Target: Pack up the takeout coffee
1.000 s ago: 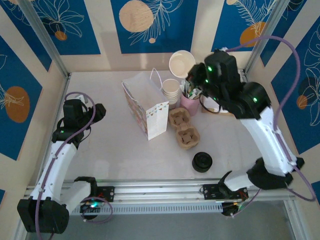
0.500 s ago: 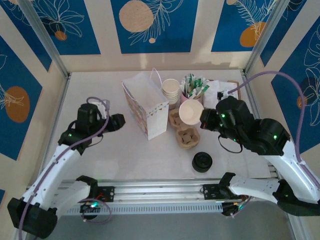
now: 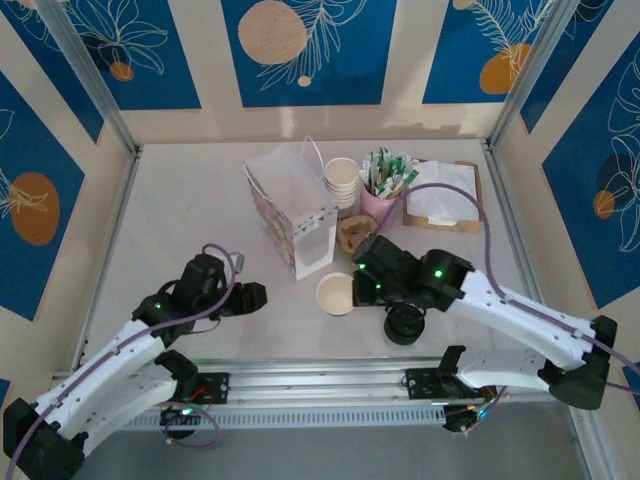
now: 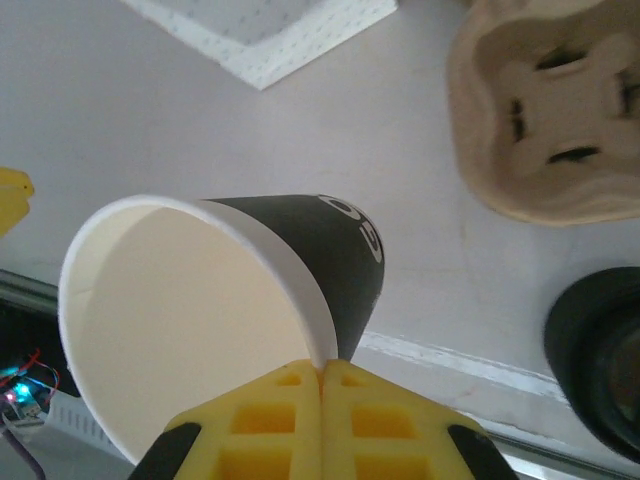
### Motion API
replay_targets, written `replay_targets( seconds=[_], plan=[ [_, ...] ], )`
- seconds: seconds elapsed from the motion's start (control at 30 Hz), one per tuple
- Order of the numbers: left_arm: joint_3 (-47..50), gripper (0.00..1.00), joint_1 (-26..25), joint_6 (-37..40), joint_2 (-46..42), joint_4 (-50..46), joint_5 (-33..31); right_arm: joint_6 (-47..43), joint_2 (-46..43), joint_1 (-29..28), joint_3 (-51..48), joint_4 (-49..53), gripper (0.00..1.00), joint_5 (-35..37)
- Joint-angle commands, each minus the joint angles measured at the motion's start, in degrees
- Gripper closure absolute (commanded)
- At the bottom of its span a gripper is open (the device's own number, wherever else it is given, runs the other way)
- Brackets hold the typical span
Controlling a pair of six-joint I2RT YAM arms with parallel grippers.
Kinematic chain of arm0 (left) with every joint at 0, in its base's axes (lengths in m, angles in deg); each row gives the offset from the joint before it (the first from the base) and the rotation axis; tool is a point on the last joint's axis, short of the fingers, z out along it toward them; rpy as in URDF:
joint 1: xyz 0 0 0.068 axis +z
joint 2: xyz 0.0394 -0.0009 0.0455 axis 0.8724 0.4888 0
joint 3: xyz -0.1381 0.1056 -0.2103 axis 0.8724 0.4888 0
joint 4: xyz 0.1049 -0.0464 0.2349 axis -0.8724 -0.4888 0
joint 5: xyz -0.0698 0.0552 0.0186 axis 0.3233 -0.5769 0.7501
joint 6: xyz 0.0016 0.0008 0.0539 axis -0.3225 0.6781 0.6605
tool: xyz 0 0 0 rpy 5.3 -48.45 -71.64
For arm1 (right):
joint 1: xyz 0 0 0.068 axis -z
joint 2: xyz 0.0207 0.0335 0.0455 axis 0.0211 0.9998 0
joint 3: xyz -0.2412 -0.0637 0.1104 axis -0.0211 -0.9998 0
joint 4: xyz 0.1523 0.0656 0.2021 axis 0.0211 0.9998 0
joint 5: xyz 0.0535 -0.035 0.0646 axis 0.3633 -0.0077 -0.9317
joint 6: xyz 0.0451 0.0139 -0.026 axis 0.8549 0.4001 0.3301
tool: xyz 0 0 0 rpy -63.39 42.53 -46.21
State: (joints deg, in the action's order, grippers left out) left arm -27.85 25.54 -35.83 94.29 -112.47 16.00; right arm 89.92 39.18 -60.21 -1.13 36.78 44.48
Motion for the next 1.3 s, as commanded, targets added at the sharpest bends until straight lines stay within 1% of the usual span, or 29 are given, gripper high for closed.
replay_targets(
  seconds=[0.0, 0.13, 0.27, 0.37, 0.53, 0.7, 0.73, 0.83, 0.9, 0.97, 1.03, 1.13, 1.27],
  plan=[
    [2.7, 0.53, -2.1, -4.6, -1.6, 3.8, 0.9, 4.5, 2.6, -0.7, -2.1, -7.9, 1.00, -3.6],
    [5.1, 0.53, -4.6, -6.4, -2.3, 6.6, 0.8, 7.2, 6.1, -0.3, -4.0, -11.9, 1.00, -4.0],
    [5.7, 0.53, -6.4, -6.6, -1.6, 7.4, 0.4, 9.3, 9.2, 0.5, -4.0, -12.4, 1.00, -4.3],
    [6.3, 0.53, -7.4, -7.0, -1.5, 8.3, 0.1, 10.2, 10.6, 1.3, -4.6, -13.6, 0.99, -5.8],
    [6.7, 0.52, -8.2, -6.9, -2.4, 7.7, -1.3, 11.4, 11.7, 1.9, -5.5, -14.4, 0.96, -6.1],
    [7.2, 0.52, -8.3, -6.4, -3.7, 7.3, -1.7, 11.9, 13.6, 1.8, -4.7, -12.6, 0.93, -5.6],
    [7.2, 0.51, -8.3, -6.3, -4.0, 7.0, -1.9, 11.8, 13.8, 1.7, -4.4, -12.2, 0.91, -5.3],
    [7.6, 0.51, -8.2, -6.2, -4.7, 6.7, -2.8, 11.5, 14.5, 1.3, -2.9, -10.4, 0.80, -4.5],
    [7.8, 0.51, -8.3, -6.2, -5.1, 6.5, -3.2, 10.6, 15.1, 1.2, -2.0, -9.4, 0.74, -4.3],
    [8.0, 0.51, -8.3, -6.1, -5.2, 6.4, -3.0, 9.9, 15.4, 1.2, -0.9, -8.0, 0.70, -4.0],
    [7.6, 0.51, -8.3, -5.8, -5.4, 5.6, -3.2, 8.9, 15.0, 1.0, 1.5, -4.3, 0.68, -3.0],
    [7.3, 0.51, -8.3, -5.4, -5.7, 4.5, -4.4, 7.8, 12.3, 0.7, 5.2, 2.7, 0.66, 1.0],
    [7.4, 0.51, -8.3, -5.0, -5.6, 4.2, -5.8, 8.6, 5.8, 1.2, 6.9, 10.9, 0.54, 5.4]
  ],
)
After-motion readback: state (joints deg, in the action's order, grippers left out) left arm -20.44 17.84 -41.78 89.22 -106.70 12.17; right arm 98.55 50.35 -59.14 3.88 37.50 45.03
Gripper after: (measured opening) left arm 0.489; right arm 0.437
